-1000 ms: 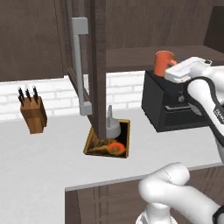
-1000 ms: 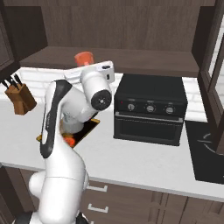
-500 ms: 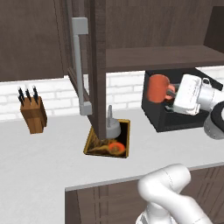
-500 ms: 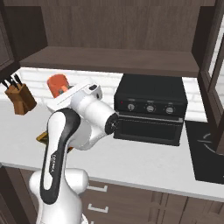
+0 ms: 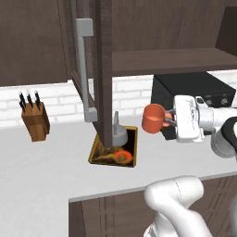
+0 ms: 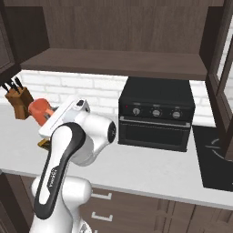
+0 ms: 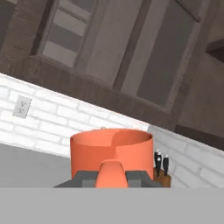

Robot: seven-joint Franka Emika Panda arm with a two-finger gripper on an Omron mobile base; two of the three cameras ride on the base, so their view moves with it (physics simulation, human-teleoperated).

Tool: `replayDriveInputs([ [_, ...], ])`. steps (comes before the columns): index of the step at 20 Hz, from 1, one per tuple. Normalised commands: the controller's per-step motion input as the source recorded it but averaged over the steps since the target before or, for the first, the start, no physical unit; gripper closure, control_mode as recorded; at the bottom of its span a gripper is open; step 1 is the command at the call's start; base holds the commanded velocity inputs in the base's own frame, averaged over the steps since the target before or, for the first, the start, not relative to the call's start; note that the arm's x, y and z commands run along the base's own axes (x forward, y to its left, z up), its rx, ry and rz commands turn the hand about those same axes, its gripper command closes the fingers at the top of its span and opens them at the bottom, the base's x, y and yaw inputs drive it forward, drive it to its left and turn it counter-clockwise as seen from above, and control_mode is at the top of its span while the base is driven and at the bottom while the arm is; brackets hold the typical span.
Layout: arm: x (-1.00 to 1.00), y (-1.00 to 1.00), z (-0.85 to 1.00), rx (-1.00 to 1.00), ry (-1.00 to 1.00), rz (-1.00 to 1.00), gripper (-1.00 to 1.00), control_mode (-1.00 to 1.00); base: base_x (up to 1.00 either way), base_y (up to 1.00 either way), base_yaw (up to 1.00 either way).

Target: Pick the kettle from the counter and place it on the tray. Then pick the mug from the cabinet and place it on the tray. Then close the cabinet doors.

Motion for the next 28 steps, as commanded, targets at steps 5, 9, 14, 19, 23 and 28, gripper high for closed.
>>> replayDriveInputs([
  [5,0.02,0.49,-0.48,-0.06,0.01,0.09,1.0,-1.0,0.0,0.0,0.0],
  [9,0.13,0.28,-0.57,-0.04,0.01,0.02,1.0,-1.0,0.0,0.0,0.0],
  [14,0.42,0.07,-0.62,-0.02,0.01,0.0,1.0,-1.0,0.0,0.0,0.0],
  [19,0.47,0.0,-0.52,0.0,0.0,0.02,1.0,-1.0,0.0,0.0,0.0],
  [23,0.59,0.0,-0.45,0.0,0.01,0.07,1.0,-1.0,0.0,0.0,0.0],
  [28,0.64,0.0,-0.45,0.0,0.0,0.08,1.0,-1.0,0.0,0.0,0.0],
])
